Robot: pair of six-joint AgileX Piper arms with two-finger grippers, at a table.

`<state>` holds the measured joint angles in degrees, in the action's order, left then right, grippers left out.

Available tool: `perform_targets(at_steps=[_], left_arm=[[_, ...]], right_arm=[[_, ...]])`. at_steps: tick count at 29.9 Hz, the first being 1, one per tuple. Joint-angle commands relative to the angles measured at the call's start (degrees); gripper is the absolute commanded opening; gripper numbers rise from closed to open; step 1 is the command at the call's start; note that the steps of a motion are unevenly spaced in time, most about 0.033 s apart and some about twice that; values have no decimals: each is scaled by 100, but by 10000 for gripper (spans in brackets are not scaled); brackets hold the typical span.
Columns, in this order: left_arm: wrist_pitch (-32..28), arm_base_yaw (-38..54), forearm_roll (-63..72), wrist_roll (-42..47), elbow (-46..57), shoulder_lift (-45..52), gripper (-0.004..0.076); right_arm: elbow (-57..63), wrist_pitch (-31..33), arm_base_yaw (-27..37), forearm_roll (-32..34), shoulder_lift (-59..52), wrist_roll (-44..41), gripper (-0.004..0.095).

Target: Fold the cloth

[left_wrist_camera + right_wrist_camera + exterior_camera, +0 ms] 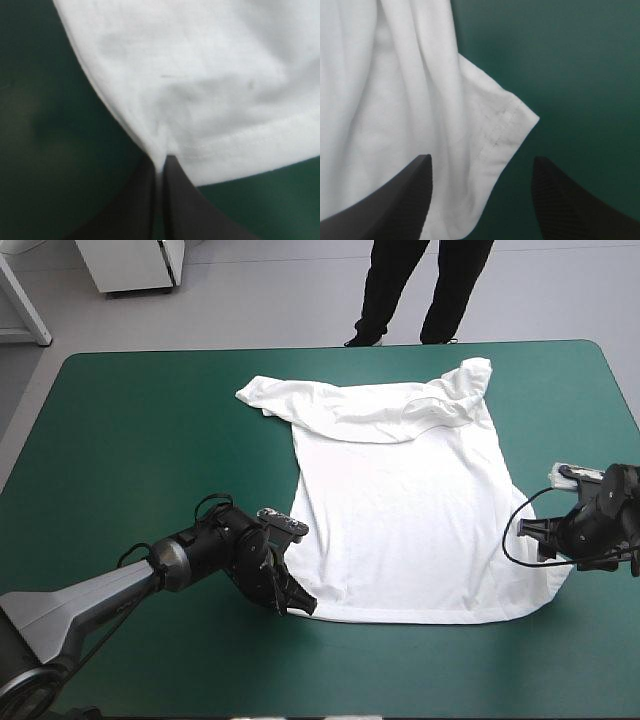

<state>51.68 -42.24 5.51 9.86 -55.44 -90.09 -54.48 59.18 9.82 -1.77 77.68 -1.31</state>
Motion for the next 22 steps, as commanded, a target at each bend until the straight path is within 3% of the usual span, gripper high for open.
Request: perform_targets(at_steps=[1, 6, 15, 22], left_arm=[[-452, -41, 109, 4, -49, 66, -22], [-452, -41, 127, 4, -49, 66, -22], [-452, -41, 127, 4, -49, 66, -22], [-427, -41, 104, 4, -49, 66, -22]], right_arm=[[102, -410, 30, 272, -188, -77, 568], [365, -693, 70, 649, -177, -258, 567], [812, -1455, 370, 407, -140, -124, 444], [812, -1496, 370, 27, 421, 64, 424]])
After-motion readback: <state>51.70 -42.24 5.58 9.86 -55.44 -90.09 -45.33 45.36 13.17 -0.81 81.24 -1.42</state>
